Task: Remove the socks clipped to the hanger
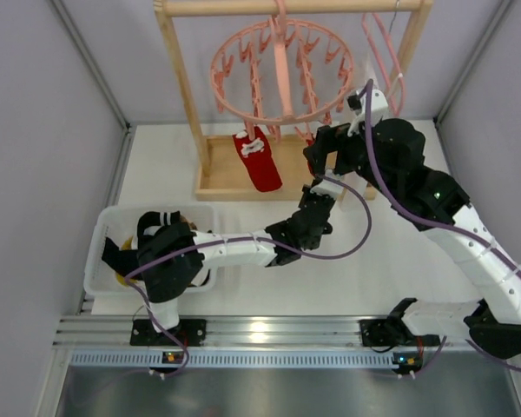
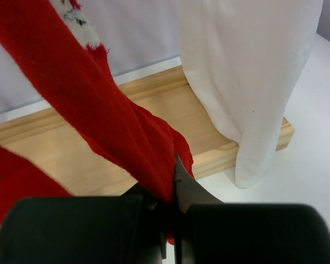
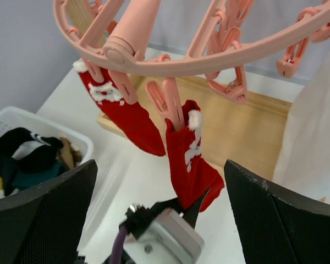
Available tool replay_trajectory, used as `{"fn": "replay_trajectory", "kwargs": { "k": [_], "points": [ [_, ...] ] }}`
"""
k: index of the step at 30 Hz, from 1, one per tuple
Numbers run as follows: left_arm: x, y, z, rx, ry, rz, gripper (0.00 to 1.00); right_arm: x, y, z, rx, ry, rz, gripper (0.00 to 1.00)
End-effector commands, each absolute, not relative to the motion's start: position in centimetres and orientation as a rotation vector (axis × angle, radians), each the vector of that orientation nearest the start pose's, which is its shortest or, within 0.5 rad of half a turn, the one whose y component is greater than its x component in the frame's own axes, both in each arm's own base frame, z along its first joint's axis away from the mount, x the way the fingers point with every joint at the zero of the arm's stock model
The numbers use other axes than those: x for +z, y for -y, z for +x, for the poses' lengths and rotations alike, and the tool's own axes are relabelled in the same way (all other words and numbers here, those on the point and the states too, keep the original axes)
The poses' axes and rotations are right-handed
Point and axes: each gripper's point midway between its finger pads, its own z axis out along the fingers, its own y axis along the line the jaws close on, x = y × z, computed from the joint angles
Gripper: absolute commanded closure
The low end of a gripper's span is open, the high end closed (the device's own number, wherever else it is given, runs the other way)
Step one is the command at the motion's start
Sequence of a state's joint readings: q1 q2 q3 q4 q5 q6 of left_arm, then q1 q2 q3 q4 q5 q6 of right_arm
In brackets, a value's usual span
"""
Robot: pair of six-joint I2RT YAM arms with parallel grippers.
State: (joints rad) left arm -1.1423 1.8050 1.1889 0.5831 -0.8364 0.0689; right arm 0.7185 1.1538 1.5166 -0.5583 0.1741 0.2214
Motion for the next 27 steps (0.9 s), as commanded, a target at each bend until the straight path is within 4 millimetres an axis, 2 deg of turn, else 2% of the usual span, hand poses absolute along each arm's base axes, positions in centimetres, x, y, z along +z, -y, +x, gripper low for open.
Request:
{"fn": "replay_trajectory", "kwargs": {
  "k": [1,2,3,5,6,8,11,16,22,27],
  "points": [
    [25.4,40.5,33.0,-0.065,-1.515,0.231,1.00,41.7,-19.7,29.1,0.302,-1.795,-0.309,0.09],
    [25.5,40.6,33.0,-0.046,-1.514,0.228,1.00,41.1,-20.2,29.8,0.266,-1.820,-0.325,0.09],
    [26.1,40.5,33.0,-0.028,-1.510,0.200,1.00,41.8,-20.2,29.9,0.249,-1.811,-0.322,0.09],
    [25.6,41.3,32.8,-0.004,-1.509,0.232,1.00,40.8,-20.7,30.8,0.176,-1.838,-0.349,0.10],
    [26.1,41.7,32.7,-0.009,-1.503,0.227,1.00,41.2,-20.6,31.1,0.161,-1.834,-0.344,0.11],
    [25.8,42.3,32.4,0.003,-1.502,0.249,1.00,40.5,-20.8,31.9,0.104,-1.851,-0.359,0.13],
    [25.9,42.8,32.2,0.003,-1.498,0.257,1.00,41.1,-21.3,32.5,0.096,-1.829,-0.365,0.17],
    [25.8,43.2,32.1,0.013,-1.496,0.269,1.00,41.7,-21.5,33.4,0.048,-1.800,-0.350,0.23],
    [25.9,43.2,32.1,0.015,-1.494,0.275,1.00,41.1,-21.9,34.7,-0.066,-1.789,-0.396,0.28],
    [26.0,43.4,32.1,0.009,-1.491,0.277,1.00,40.9,-22.9,35.3,-0.079,-1.773,-0.412,0.33]
  ]
}}
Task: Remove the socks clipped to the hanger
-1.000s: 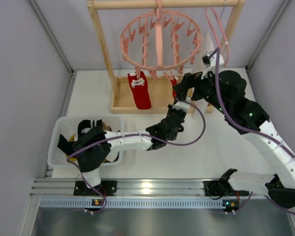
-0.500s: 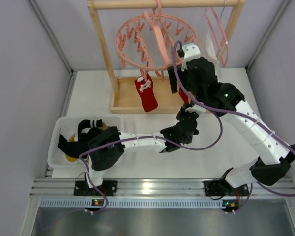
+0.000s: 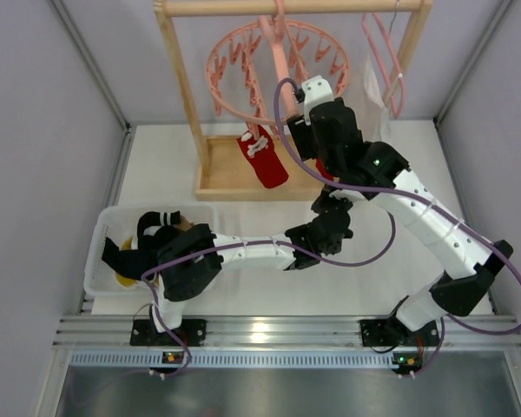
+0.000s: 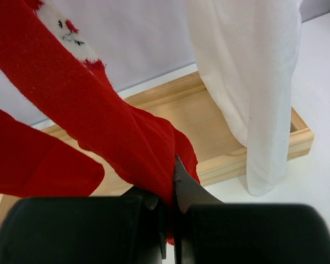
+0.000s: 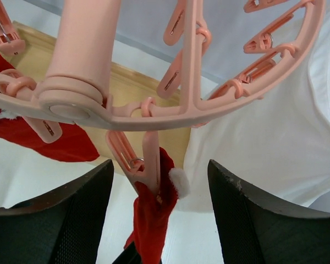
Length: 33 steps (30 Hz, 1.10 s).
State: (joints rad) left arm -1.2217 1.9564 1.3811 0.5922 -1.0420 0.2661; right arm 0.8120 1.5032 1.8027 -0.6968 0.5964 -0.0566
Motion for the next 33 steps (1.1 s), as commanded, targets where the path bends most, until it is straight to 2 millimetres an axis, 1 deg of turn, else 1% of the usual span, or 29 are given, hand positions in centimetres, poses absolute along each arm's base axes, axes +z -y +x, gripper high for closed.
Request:
{"fn": "replay_trajectory", "kwargs": {
  "k": [1,6,7,8,10,12,14,15,18,20,23,25,26,27,29,30,33],
  "points": [
    [26.0,43.4,32.1,0.010,-1.491,0.278,1.00,41.1,-23.2,35.5,-0.076,-1.758,-0.415,0.34],
    [25.9,43.4,32.1,0.016,-1.491,0.284,1.00,40.7,-24.4,36.1,-0.095,-1.748,-0.449,0.36],
    [26.0,43.4,32.1,0.012,-1.491,0.283,1.00,40.3,-24.6,36.4,-0.111,-1.754,-0.457,0.36],
    [26.0,43.3,32.1,0.014,-1.490,0.282,1.00,40.5,-24.7,36.5,-0.119,-1.749,-0.456,0.36],
    [26.1,43.3,32.1,0.011,-1.489,0.282,1.00,40.0,-24.8,36.9,-0.164,-1.751,-0.461,0.36],
    [26.2,43.4,32.1,0.009,-1.488,0.282,1.00,40.2,-24.5,37.3,-0.208,-1.742,-0.444,0.37],
    [26.3,43.3,32.1,0.005,-1.488,0.280,1.00,40.0,-24.4,37.6,-0.231,-1.742,-0.440,0.38],
    [26.4,43.3,32.1,0.001,-1.487,0.278,1.00,40.2,-24.4,37.6,-0.235,-1.736,-0.427,0.39],
    [26.7,43.2,32.0,-0.010,-1.484,0.274,1.00,40.7,-24.0,37.8,-0.261,-1.719,-0.395,0.46],
    [26.8,43.2,32.0,-0.012,-1.483,0.271,1.00,41.0,-23.9,37.7,-0.259,-1.709,-0.380,0.48],
    [26.7,43.1,32.0,-0.008,-1.485,0.274,1.00,41.5,-23.8,37.7,-0.257,-1.694,-0.361,0.54],
    [26.6,43.1,32.0,-0.007,-1.485,0.277,1.00,41.6,-24.0,37.6,-0.257,-1.689,-0.366,0.63],
    [26.6,43.1,32.0,-0.008,-1.485,0.274,1.00,41.6,-24.1,37.6,-0.258,-1.688,-0.367,0.69],
    [26.5,43.1,32.0,-0.006,-1.486,0.276,1.00,41.7,-24.1,37.6,-0.258,-1.688,-0.367,0.82],
    [26.4,43.1,32.0,-0.008,-1.488,0.272,1.00,41.4,-24.3,37.6,-0.259,-1.694,-0.374,0.91],
    [26.3,43.2,32.0,-0.008,-1.489,0.275,1.00,41.3,-24.4,37.6,-0.255,-1.695,-0.375,0.93],
    [26.0,43.0,31.9,-0.016,-1.494,0.273,1.00,41.3,-24.6,37.5,-0.234,-1.699,-0.377,0.94]
  ]
}}
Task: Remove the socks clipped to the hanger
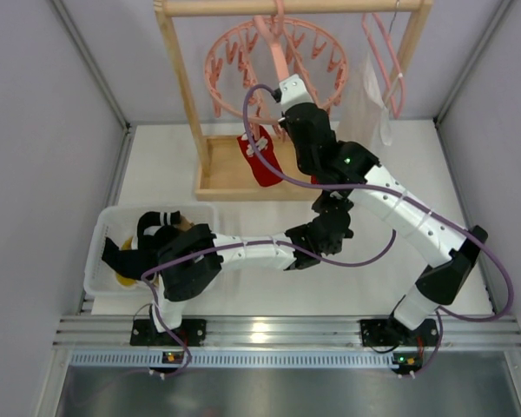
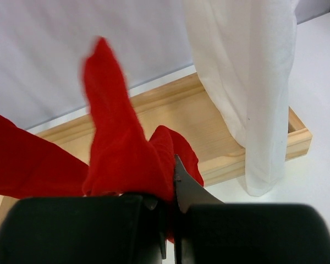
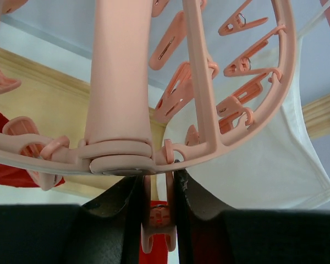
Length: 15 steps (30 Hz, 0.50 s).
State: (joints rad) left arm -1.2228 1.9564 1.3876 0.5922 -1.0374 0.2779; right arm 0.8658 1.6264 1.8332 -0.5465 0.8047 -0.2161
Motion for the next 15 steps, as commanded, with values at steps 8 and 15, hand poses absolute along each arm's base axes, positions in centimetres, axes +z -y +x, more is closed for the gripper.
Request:
{"fn": "replay_trajectory", "kwargs": {
  "k": [8,15],
  "points": [
    [22.0,38.1,29.2,-0.119,-1.594,0.236,1.00,40.7,-25.0,36.4,-0.112,-1.710,-0.387,0.47],
    [19.7,31.7,26.3,-0.124,-1.728,0.224,1.00,42.6,-25.2,33.3,0.143,-1.685,-0.399,0.22]
  ]
}}
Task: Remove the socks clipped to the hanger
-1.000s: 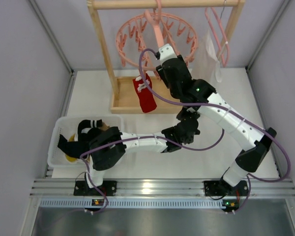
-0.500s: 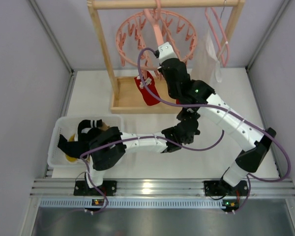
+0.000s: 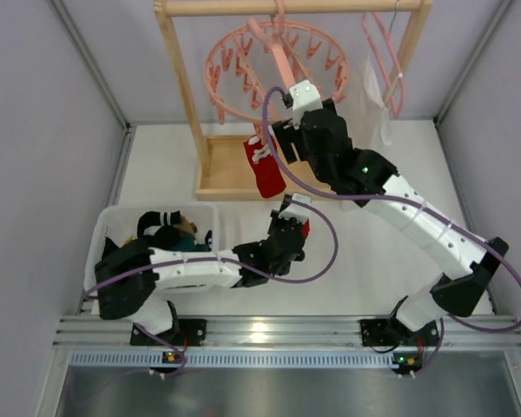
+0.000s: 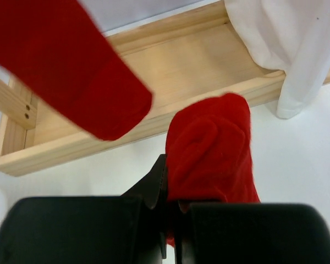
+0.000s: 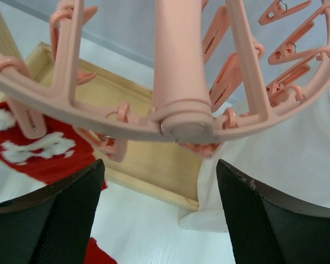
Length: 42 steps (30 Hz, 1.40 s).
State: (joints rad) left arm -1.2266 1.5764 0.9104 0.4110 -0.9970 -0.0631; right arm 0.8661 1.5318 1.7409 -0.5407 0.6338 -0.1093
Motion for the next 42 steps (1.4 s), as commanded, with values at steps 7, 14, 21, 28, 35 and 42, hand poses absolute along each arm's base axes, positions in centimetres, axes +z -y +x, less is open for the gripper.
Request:
{"fn": "replay_trajectory", "kwargs": {
  "k": [7,14,21,28,35,42],
  "points": [
    [19.9,25.4,24.3,0.005,-1.866,0.201,1.00,41.2,-23.4,29.3,0.292,-1.696,-0.399,0.01],
    [20.5,19.4,22.8,0.021,-1.922,0.099,1.00,39.6,-19.7,26.4,0.345,-1.687,-0.309,0.01],
    [20.8,11.4,24.5,0.008,-2.000,-0.158,1.00,38.1,-18.1,25.1,0.350,-1.694,-0.285,0.01],
    [20.4,6.0,25.8,0.013,-2.032,-0.400,1.00,37.8,-18.4,25.2,0.353,-1.709,-0.296,0.01],
    [17.1,5.0,25.4,0.056,-2.062,-0.516,0.68,37.4,-18.4,25.1,0.351,-1.714,-0.302,0.01],
    [20.5,2.4,23.9,0.007,-1.874,-0.642,0.01,37.3,-18.2,25.2,0.338,-1.716,-0.306,0.01]
  ]
}}
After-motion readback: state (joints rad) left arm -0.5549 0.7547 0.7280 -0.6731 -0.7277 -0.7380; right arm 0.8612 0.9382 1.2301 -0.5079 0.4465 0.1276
